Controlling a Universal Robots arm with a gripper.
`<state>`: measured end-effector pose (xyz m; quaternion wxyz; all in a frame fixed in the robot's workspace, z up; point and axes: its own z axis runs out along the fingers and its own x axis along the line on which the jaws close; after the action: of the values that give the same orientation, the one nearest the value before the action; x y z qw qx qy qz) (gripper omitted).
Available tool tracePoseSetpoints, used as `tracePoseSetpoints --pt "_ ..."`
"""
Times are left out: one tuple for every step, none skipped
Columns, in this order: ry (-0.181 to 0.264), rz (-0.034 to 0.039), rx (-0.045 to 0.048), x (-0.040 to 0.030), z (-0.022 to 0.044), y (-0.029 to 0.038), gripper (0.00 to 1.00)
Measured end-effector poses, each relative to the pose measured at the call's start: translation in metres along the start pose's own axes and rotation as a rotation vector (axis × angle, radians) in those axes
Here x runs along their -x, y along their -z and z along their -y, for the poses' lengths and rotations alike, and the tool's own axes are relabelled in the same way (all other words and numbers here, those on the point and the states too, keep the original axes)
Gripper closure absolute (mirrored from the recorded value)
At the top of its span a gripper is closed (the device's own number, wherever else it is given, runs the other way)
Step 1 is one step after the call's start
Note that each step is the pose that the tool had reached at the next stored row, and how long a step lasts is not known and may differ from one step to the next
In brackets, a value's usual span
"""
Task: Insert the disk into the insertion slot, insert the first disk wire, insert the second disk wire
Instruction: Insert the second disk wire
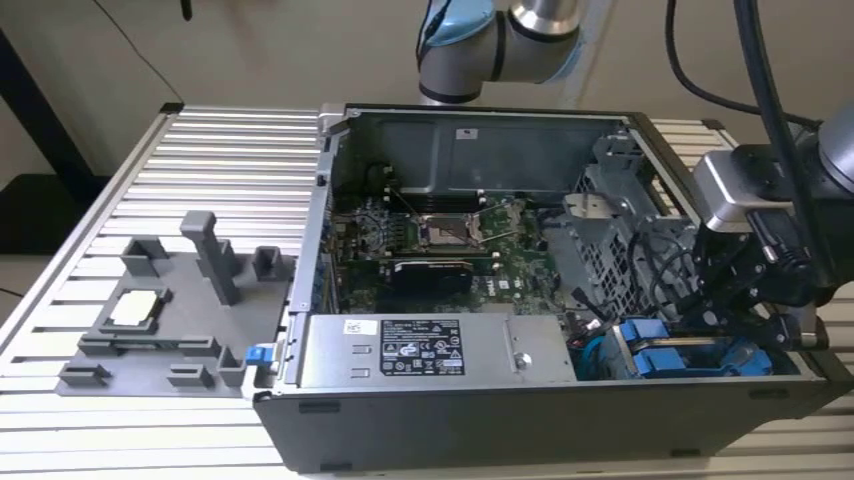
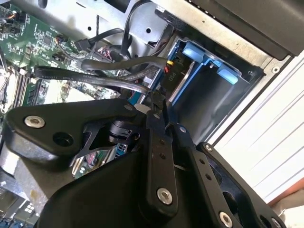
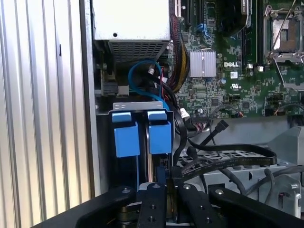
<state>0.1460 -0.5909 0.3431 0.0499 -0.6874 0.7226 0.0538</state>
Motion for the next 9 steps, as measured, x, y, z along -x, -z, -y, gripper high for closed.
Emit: tracePoseSetpoints --pt "-0.002 0.0002 -0.0005 0.0 0.0001 -0.0004 0.84" --pt "-0.003 0.0003 -0.0011 0.0 0.0001 -0.0007 0.84" --pt "-0.005 0.0004 -0.0016 -0.0001 0.0002 -0.0011 0.84" --pt "-0.006 0.0003 -0.002 -0.0001 0.0002 -0.0015 0.84" --pt "-0.007 0.0004 -0.0023 -0.0001 0.0002 -0.0019 0.84" --pt "-0.008 0.0005 -0.0026 -0.0002 0.0003 -0.0023 0.84" --pt "-0.009 0.0013 -0.0028 -0.0003 0.0003 -0.0029 0.84" --pt "-0.009 0.0011 -0.0029 -0.0003 0.0003 -0.0033 0.84" --pt "-0.009 0.0009 -0.0031 -0.0003 0.0004 -0.0035 0.84"
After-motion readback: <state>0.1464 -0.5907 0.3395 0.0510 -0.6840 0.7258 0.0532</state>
